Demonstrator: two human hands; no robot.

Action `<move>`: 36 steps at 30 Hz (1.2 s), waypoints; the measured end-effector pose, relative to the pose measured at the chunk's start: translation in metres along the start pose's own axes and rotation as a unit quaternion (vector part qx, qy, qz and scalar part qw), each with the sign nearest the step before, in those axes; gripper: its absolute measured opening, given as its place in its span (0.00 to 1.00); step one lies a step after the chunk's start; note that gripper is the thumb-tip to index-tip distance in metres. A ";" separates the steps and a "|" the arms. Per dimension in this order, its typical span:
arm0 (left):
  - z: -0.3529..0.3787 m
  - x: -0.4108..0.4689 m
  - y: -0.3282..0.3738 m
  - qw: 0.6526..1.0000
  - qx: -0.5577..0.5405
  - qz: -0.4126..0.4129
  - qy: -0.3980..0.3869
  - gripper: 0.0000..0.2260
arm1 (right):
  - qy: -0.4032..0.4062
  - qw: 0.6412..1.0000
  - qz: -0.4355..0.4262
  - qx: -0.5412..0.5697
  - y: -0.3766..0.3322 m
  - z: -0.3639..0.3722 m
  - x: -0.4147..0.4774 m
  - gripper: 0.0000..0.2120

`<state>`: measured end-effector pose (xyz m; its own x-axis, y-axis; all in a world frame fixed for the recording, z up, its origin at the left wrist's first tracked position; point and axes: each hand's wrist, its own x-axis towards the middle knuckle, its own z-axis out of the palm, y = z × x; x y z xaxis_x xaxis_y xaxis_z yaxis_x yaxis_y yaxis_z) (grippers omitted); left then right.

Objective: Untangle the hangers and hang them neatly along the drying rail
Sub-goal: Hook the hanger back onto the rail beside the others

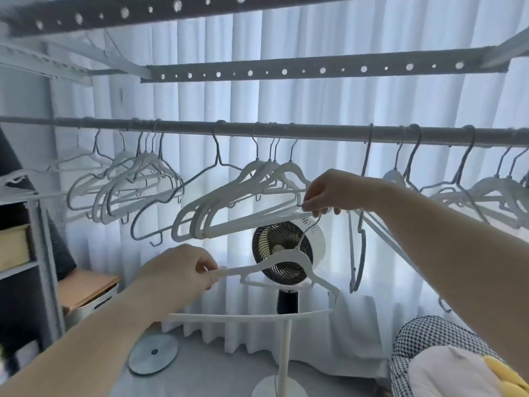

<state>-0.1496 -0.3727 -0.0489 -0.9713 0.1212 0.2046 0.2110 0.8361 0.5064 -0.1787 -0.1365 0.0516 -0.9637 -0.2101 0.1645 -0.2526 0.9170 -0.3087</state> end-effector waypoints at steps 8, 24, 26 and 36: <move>0.008 -0.044 0.010 0.997 0.024 0.059 0.044 0.15 | 0.033 0.993 0.008 0.113 -0.029 0.030 -0.044 0.09; 0.047 -0.060 0.035 0.929 -0.285 0.047 -0.230 0.31 | 0.121 0.850 0.109 0.501 -0.066 0.046 -0.067 0.08; 0.053 -0.061 0.038 0.933 -0.269 0.070 -0.228 0.29 | 0.143 0.845 0.111 0.503 -0.066 0.046 -0.065 0.07; 0.058 -0.026 0.061 0.959 -0.238 0.090 -0.127 0.14 | 0.183 0.905 0.122 0.364 -0.033 0.026 -0.057 0.04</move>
<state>-0.1176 -0.2937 -0.0717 -0.8972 0.4169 0.1454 0.3453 0.4574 0.8195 -0.1173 -0.1631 0.0281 -0.9388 0.2174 0.2670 -0.1546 0.4267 -0.8911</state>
